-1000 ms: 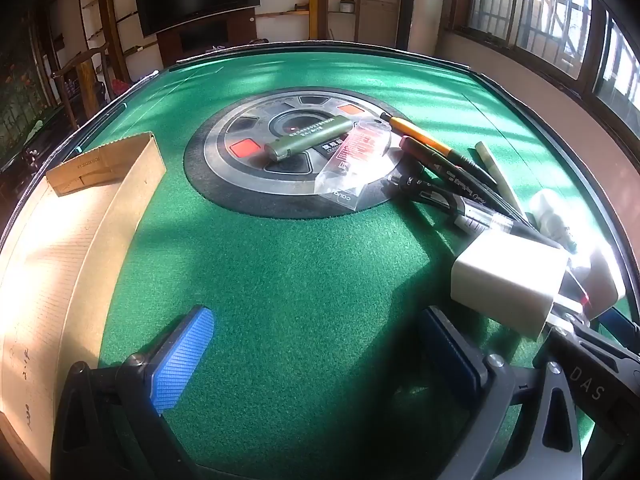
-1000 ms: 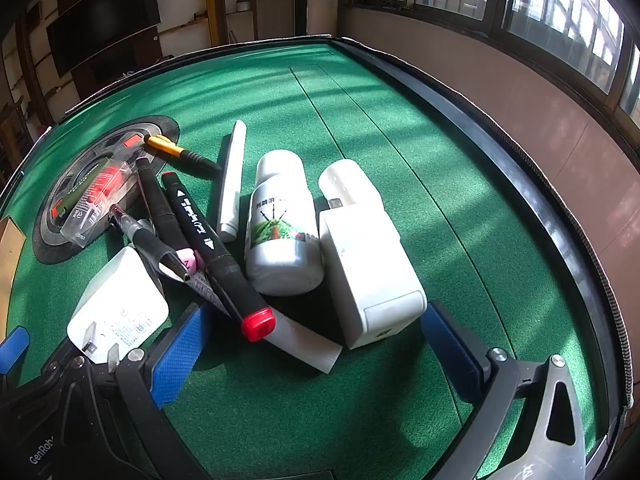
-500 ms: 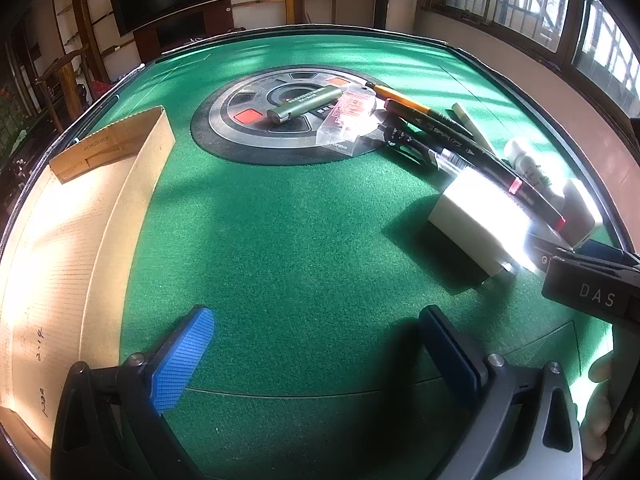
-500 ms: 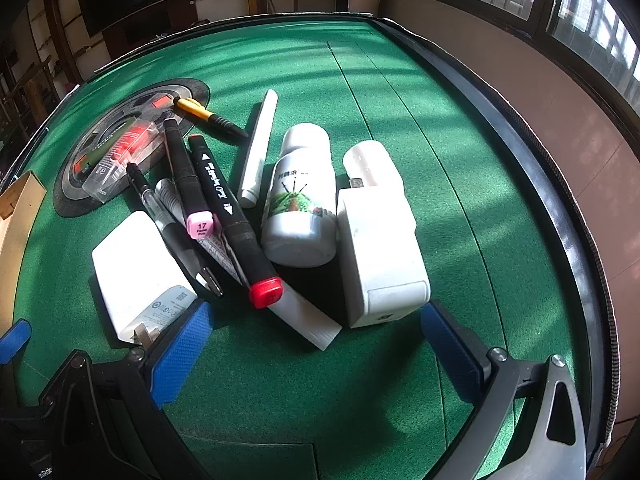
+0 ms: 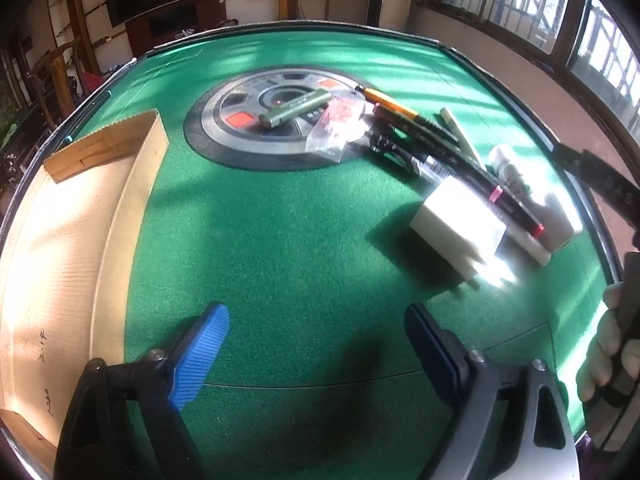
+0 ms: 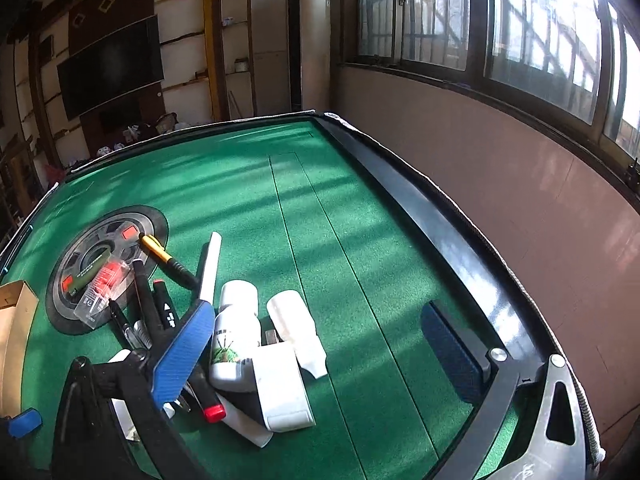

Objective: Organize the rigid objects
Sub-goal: 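Move the left tool toward the green printed cylinder on the dial, then close the left tool on the green printed cylinder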

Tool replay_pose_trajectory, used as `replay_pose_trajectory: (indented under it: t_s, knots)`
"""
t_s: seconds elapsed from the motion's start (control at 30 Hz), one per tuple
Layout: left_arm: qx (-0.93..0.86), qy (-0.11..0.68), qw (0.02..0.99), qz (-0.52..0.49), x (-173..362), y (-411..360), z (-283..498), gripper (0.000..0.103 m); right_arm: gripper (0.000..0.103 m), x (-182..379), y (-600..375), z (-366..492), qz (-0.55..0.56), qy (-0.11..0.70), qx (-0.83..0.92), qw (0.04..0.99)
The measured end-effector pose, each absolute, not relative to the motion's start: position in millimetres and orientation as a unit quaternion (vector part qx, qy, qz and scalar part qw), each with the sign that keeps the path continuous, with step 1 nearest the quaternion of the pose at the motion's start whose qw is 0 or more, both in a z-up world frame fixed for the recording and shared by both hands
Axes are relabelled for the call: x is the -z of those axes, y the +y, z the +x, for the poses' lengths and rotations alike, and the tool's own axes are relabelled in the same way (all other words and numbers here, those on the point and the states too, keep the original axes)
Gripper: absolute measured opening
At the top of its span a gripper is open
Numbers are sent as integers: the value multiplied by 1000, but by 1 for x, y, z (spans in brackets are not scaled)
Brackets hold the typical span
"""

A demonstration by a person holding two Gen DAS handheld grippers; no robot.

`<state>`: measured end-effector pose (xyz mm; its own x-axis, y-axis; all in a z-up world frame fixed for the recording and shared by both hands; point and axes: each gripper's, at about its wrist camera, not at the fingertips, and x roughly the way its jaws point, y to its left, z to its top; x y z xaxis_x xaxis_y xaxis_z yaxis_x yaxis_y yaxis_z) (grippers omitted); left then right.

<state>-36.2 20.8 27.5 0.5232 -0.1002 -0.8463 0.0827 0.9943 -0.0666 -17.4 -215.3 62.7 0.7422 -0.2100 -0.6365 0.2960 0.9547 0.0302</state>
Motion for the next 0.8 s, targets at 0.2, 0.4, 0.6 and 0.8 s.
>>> replay_pose_trajectory:
  t_s: [0.2, 0.4, 0.6, 0.8]
  knots:
    - [43, 451, 891, 21, -73, 26, 16, 92, 103, -59, -230, 5, 101, 322, 112, 935]
    - [57, 459, 885, 51, -53, 12, 95, 92, 103, -54, -219, 6, 82, 327, 103, 936]
    - [30, 466, 876, 124, -24, -2, 137, 92, 103, -54, -217, 8, 86, 326, 95, 937]
    - [76, 477, 874, 59, -25, 13, 141, 53, 103, -51, -214, 11, 75, 336, 99, 933]
